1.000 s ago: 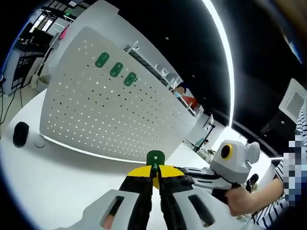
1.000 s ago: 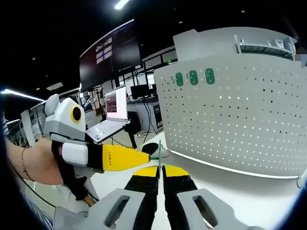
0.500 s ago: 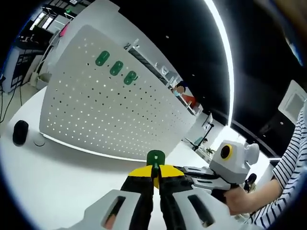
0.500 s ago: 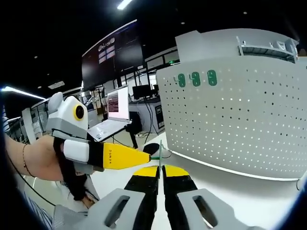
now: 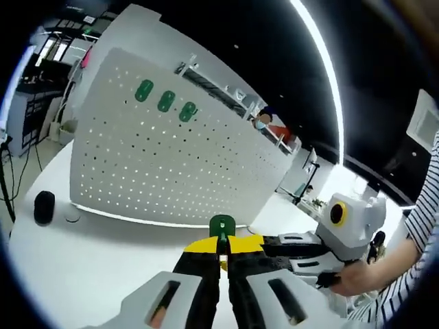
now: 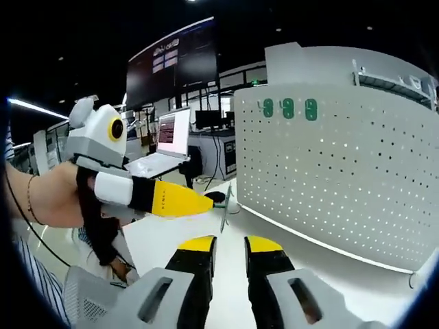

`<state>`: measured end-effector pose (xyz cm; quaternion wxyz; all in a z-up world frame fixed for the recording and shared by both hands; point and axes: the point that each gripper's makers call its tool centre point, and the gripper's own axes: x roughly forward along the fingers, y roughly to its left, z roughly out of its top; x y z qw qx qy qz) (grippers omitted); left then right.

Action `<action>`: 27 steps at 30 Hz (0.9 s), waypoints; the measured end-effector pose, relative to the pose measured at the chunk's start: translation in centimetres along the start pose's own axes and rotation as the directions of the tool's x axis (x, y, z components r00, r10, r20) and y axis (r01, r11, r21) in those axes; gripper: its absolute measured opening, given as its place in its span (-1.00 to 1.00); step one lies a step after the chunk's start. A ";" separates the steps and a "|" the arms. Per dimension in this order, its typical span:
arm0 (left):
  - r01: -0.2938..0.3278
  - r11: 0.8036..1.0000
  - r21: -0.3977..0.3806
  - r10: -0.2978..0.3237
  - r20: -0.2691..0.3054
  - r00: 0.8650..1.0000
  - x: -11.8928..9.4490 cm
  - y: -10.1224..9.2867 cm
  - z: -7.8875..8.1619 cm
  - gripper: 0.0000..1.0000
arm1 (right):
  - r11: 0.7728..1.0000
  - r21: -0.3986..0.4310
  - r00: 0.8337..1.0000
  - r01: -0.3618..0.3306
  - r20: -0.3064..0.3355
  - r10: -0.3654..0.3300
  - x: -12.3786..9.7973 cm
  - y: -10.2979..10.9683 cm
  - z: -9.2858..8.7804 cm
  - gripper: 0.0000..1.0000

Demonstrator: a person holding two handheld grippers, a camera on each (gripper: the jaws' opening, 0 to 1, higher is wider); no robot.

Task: Insert the hook assembly into the mounting plate slot until the hook locks in place.

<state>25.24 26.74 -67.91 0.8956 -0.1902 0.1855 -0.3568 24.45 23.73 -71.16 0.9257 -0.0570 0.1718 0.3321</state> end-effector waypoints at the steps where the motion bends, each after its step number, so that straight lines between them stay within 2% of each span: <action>1: -0.009 1.000 0.007 0.009 0.003 1.000 0.0 0.2 0.1 -0.98 | 1.000 -0.012 1.000 0.010 -0.005 -0.010 -0.3 -0.2 -0.4 -0.61; 5: -0.101 0.990 0.099 0.101 0.006 0.995 -0.3 1.9 0.6 -0.98 | 0.997 -0.058 0.996 0.056 -0.062 -0.059 -2.3 -1.2 -3.0 -0.55; 10: -0.145 0.984 0.099 0.141 0.047 0.989 -0.8 2.7 1.3 -0.97 | 0.986 -0.121 0.983 0.119 -0.124 -0.134 -5.0 -2.4 -6.2 -0.39; 13: -0.189 0.975 0.120 0.181 0.075 0.981 -1.4 3.6 1.8 -0.97 | 0.982 -0.139 0.977 0.127 -0.154 -0.148 -6.1 -2.5 -7.7 -0.33; 17: -0.233 0.962 0.140 0.223 0.082 0.971 -2.1 4.4 1.8 -0.97 | 0.978 -0.170 0.965 0.122 -0.210 -0.157 -7.1 -2.2 -9.8 -0.26; 27: -0.327 0.929 0.173 0.307 0.133 0.942 -3.1 5.9 2.4 -0.97 | 0.978 -0.152 0.957 0.145 -0.229 -0.178 -7.7 -1.5 -12.1 -0.05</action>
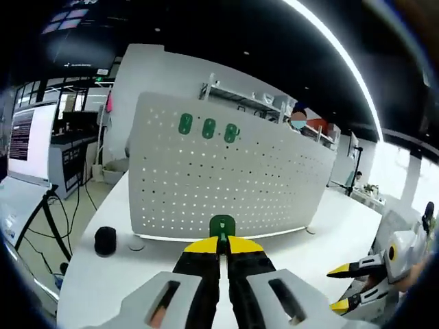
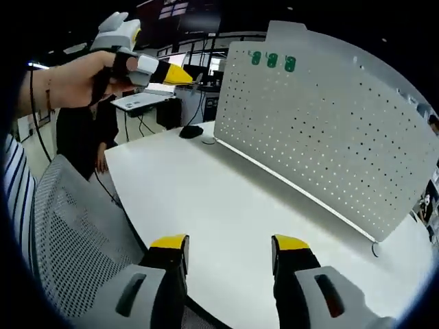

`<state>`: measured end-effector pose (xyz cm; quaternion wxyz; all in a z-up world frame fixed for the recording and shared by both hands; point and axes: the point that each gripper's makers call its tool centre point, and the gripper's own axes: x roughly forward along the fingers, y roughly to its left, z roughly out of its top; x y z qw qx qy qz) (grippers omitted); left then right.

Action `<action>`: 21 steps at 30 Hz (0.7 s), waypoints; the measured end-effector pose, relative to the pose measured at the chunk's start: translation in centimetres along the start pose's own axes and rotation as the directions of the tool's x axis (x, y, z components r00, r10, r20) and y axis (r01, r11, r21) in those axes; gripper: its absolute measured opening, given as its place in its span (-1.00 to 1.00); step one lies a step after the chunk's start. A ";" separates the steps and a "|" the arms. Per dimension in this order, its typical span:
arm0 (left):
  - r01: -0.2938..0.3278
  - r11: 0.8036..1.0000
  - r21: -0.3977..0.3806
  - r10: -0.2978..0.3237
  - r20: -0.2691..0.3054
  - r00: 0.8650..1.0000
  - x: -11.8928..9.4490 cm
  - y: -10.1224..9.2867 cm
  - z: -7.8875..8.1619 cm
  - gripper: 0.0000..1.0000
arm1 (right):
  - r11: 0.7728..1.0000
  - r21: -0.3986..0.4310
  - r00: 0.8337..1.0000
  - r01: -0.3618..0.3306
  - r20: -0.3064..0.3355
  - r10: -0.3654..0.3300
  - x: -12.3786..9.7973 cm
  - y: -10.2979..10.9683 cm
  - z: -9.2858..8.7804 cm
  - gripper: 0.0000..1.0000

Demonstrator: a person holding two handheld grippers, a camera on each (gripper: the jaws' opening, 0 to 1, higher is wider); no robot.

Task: Insert the hook assembly into the mounting plate slot until the hook locks in place.

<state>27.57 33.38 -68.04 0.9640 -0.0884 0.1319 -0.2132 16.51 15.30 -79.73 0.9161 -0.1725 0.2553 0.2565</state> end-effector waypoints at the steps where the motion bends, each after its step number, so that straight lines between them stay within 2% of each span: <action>1: -0.009 1.000 0.006 0.009 0.004 1.000 0.0 0.2 0.1 -0.97 | 1.000 -0.001 1.000 -0.001 -0.003 0.001 0.0 0.1 -0.2 -0.03; 8: -0.044 0.999 0.023 0.044 0.015 0.999 0.3 1.0 0.5 -0.97 | 1.000 -0.004 0.999 0.014 -0.032 -0.015 0.0 -0.4 -1.3 0.06; 11: -0.061 0.998 0.031 0.060 0.025 0.998 0.5 1.5 0.9 -0.97 | 1.000 0.004 0.999 0.031 -0.041 -0.031 0.1 -0.7 -1.7 0.17; 21: -0.103 0.992 0.071 0.099 0.055 0.994 1.1 2.8 2.6 -0.97 | 0.999 0.028 0.999 0.038 -0.040 -0.037 0.3 -0.9 -1.8 0.23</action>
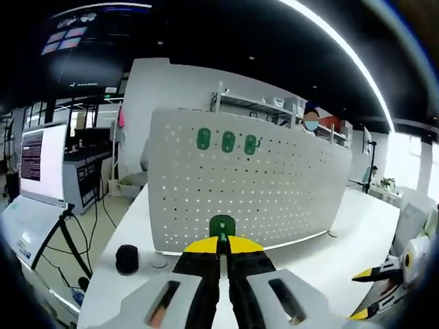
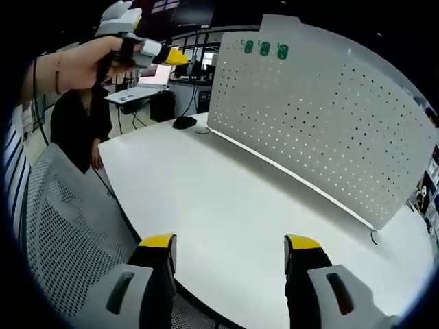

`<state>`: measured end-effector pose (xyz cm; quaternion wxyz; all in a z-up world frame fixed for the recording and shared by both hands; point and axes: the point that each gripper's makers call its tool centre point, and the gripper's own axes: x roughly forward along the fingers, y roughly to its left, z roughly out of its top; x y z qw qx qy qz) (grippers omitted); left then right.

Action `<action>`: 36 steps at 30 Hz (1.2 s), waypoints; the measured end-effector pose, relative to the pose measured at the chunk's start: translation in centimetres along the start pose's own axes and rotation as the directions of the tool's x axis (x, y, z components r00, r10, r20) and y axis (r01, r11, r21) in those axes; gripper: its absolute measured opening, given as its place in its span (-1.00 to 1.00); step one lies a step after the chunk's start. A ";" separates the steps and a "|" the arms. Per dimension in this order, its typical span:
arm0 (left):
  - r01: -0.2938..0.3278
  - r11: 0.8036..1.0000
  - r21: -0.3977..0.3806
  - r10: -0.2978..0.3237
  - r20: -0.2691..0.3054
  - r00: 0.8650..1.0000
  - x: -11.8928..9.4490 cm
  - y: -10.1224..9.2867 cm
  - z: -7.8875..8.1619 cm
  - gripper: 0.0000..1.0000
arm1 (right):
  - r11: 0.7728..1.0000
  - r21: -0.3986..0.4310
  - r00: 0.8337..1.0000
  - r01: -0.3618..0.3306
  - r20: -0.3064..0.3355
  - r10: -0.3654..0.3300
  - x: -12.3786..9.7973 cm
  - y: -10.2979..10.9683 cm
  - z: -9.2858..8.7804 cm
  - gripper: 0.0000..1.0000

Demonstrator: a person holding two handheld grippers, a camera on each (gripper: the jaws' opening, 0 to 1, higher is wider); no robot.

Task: Insert the hook assembly into the mounting plate slot until the hook locks in place.

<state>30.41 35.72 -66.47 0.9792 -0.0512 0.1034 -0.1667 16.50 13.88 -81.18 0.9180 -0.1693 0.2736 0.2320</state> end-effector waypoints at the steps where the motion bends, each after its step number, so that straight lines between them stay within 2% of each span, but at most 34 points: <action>1: -0.003 1.000 0.001 0.003 0.007 1.000 0.1 0.2 0.3 -0.97 | 1.000 0.002 1.000 0.001 0.000 -0.001 0.0 0.0 0.0 0.24; 5: -0.012 1.000 0.013 0.011 0.024 1.000 0.7 0.5 1.1 -0.97 | 1.000 0.005 1.000 0.003 0.005 -0.003 0.1 -0.1 0.1 0.24; 15: -0.049 0.997 0.055 0.044 0.088 0.995 3.0 2.0 4.5 -0.97 | 0.999 0.029 0.999 0.027 0.025 -0.028 -0.1 -0.7 0.3 0.24; 19: -0.088 0.993 0.081 0.077 0.130 0.988 3.5 2.8 6.0 -0.97 | 0.999 0.036 0.999 0.019 0.028 -0.020 0.0 -0.6 0.4 0.24; 30: -0.169 0.983 0.069 0.153 0.189 0.970 4.6 4.8 8.1 -0.97 | 0.999 0.047 0.999 0.012 0.040 -0.014 0.0 -0.5 0.7 0.22; 36: -0.188 0.978 0.091 0.166 0.211 0.963 5.6 5.1 9.1 -0.97 | 0.999 0.048 1.000 0.007 0.029 -0.009 0.1 -0.4 0.5 0.22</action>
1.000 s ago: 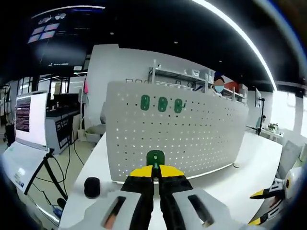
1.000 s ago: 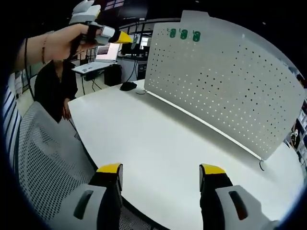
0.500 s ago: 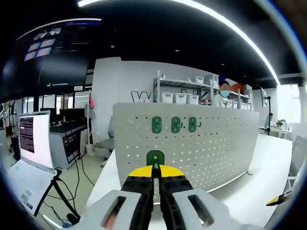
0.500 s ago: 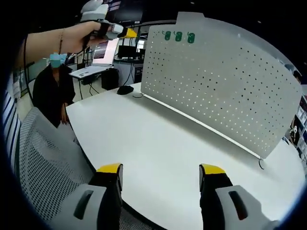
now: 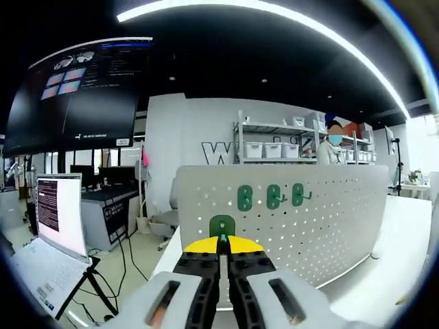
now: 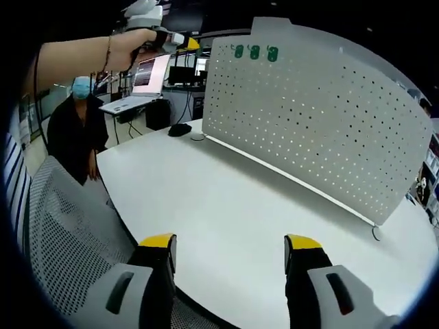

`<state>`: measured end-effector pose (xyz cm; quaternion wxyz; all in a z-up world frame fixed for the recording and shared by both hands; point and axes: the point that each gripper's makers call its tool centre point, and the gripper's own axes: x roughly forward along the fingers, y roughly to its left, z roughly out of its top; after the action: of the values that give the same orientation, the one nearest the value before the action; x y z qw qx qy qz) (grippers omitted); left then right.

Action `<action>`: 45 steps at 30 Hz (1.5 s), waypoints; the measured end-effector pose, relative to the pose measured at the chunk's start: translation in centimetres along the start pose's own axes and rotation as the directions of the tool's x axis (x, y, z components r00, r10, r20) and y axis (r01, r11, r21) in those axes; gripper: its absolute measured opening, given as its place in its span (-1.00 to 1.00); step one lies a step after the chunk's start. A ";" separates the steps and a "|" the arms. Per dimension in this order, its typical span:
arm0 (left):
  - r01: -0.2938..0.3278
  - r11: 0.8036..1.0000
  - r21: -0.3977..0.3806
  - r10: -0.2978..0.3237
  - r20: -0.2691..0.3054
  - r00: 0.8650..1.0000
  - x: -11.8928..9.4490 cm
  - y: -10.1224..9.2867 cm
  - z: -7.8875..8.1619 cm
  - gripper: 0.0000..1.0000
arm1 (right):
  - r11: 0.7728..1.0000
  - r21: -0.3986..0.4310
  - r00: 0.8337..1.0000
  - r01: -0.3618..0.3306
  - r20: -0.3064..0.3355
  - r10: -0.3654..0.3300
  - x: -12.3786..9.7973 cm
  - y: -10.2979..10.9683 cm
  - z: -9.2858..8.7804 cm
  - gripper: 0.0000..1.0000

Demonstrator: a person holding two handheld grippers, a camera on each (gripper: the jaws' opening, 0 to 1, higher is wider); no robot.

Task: Insert the hook assembly into the mounting plate slot until the hook locks in place.

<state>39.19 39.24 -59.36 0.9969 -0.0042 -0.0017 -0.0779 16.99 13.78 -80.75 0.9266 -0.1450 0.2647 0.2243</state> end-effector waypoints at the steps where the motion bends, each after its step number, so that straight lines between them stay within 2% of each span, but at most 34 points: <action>1: -0.002 1.000 0.004 0.002 0.005 1.000 0.2 0.0 0.1 -0.97 | 1.000 0.000 1.000 0.000 0.000 0.000 0.0 0.0 0.0 0.23; 15: -0.013 0.999 0.040 0.012 0.028 1.000 3.8 -0.1 1.1 -0.97 | 1.000 0.019 1.000 0.022 0.007 -0.022 -0.2 -0.6 0.1 0.22; 25: -0.041 0.998 0.045 0.038 0.070 0.997 6.8 0.3 2.3 -0.97 | 0.999 0.026 1.000 0.025 0.005 -0.025 -0.1 -0.7 0.0 0.19; 27: -0.047 0.998 0.050 0.043 0.077 0.996 6.7 -0.3 2.7 -0.97 | 0.999 0.028 1.000 0.025 0.005 -0.025 -0.1 -0.8 0.0 0.18; 32: -0.064 0.997 0.032 0.061 0.090 0.994 7.2 0.2 2.9 -0.97 | 0.999 0.032 1.000 0.024 0.001 -0.024 -0.1 -0.8 -0.1 0.17; 45: -0.067 0.998 0.015 0.065 0.067 0.996 8.1 0.4 2.5 -0.97 | 0.999 0.032 1.000 0.018 -0.005 -0.018 0.0 -0.7 -0.2 0.14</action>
<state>47.21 38.40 -56.87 0.9984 0.0018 -0.0356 -0.0447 17.25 13.07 -80.80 0.9302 -0.1330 0.2691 0.2113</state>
